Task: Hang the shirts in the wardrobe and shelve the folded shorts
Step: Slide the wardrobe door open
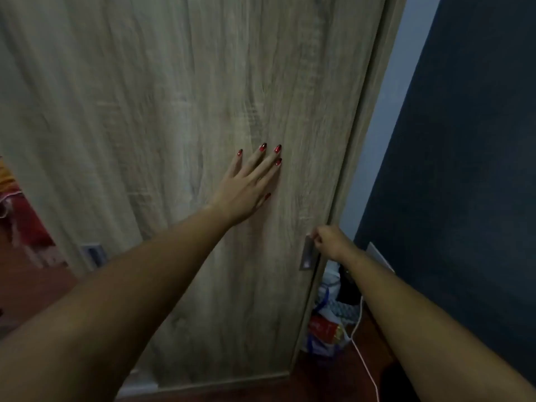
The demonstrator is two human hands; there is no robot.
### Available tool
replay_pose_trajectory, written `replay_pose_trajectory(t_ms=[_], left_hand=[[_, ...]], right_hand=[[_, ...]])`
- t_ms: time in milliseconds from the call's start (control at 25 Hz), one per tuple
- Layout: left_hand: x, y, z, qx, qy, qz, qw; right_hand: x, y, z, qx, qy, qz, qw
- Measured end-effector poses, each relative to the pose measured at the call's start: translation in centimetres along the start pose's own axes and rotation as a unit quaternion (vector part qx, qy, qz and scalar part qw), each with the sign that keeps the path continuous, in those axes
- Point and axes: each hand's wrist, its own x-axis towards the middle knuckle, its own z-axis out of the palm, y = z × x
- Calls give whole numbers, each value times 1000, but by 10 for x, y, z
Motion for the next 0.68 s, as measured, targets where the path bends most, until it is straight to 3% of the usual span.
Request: replay_pose_trajectory(t_ms=[160,320,680], left_hand=[[-11,4,29,52,10,-3,999],[-14,6,39,37,10,-4,999],[-58,-23,50,73,14,-69,995]], right_hand=[[11,24,37,107,-34,57,992],[25,28,53,214,-28,98,972],[39,-3,79,255,-62,28,964]])
